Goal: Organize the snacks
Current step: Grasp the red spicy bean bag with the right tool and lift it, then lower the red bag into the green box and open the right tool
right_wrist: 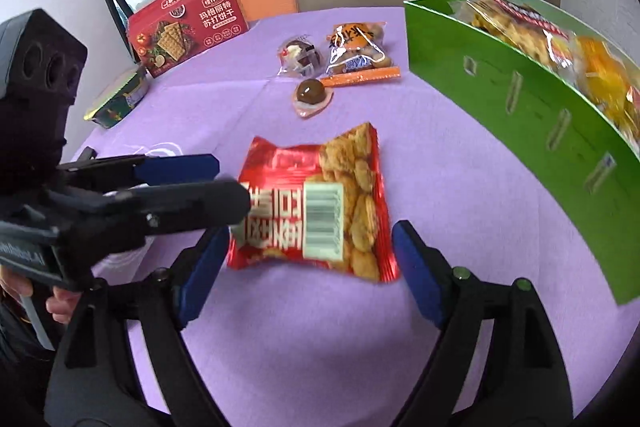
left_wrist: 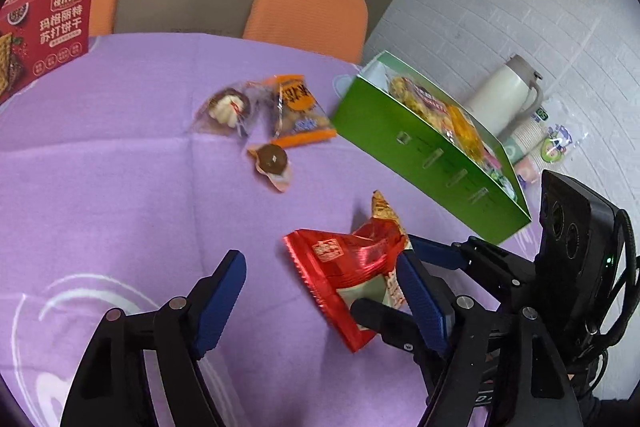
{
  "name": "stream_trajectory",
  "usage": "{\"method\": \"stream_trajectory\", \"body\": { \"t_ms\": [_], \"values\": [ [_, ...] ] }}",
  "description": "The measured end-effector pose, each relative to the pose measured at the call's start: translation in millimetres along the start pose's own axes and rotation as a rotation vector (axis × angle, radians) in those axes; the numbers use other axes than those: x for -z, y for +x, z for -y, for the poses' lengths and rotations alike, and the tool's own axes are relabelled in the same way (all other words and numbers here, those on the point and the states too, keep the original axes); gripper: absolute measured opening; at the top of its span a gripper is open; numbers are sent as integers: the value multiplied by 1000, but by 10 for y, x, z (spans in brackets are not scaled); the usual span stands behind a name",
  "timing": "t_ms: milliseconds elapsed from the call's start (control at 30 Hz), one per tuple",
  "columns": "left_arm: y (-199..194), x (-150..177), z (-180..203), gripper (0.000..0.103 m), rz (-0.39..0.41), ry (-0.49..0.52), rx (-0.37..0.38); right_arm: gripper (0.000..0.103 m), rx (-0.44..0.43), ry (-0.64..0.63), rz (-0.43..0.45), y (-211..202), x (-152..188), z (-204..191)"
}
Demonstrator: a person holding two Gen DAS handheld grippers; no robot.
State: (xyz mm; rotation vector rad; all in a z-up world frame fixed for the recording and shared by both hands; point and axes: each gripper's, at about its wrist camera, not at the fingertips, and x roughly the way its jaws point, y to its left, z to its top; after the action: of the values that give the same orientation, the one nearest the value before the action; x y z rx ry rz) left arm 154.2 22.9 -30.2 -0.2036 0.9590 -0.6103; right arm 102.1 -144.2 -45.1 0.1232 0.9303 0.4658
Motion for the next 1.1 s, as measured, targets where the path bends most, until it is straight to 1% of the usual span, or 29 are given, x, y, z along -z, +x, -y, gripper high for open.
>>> {"method": "stream_trajectory", "body": {
  "t_ms": [100, 167, 300, 367, 400, 433, 467, 500, 567, 667, 700, 733, 833, 967, 1100],
  "values": [
    [23, 123, 112, 76, -26, 24, 20, 83, 5, -6, -3, -20, 12, -12],
    [46, 168, 148, 76, -40, 27, 18, 83, 13, -19, -8, 5, -3, -56],
    [82, 137, 130, 76, -47, -10, 33, 83, 31, -29, -7, 60, -55, -90],
    [102, 95, 125, 76, -44, -13, 22, 83, 17, -20, -10, 79, -65, -73],
    [118, 74, 130, 73, -47, -13, 18, 79, 19, -18, -7, 82, -68, -80],
    [139, 57, 135, 67, -54, -12, 22, 79, 23, -16, -8, 87, -69, -88],
    [166, 49, 136, 65, -62, -13, 25, 75, 27, -17, -6, 80, -64, -93],
    [194, 49, 134, 60, -68, -13, 17, 72, 20, -10, -4, 67, -51, -87],
    [225, 63, 126, 59, -66, -25, 23, 67, 23, 1, -1, 46, -29, -88],
    [215, 90, 152, 55, -56, -43, 30, 65, 45, 37, 6, -10, 6, -76],
    [206, 97, 181, 41, -55, -37, 42, 63, 46, 47, 12, -41, 19, -71],
    [191, 97, 229, 36, -56, -27, 51, 63, 53, 50, 19, -78, 32, -72],
    [150, 104, 408, 35, -53, 42, 13, 62, 72, 53, 56, -231, 42, -68],
    [54, 55, 582, 35, -33, 70, 37, 62, 81, 67, 121, -495, -21, -11],
    [-67, -94, 820, 35, 2, 112, 54, 62, 103, 76, 198, -784, -95, 66]
  ]
}}
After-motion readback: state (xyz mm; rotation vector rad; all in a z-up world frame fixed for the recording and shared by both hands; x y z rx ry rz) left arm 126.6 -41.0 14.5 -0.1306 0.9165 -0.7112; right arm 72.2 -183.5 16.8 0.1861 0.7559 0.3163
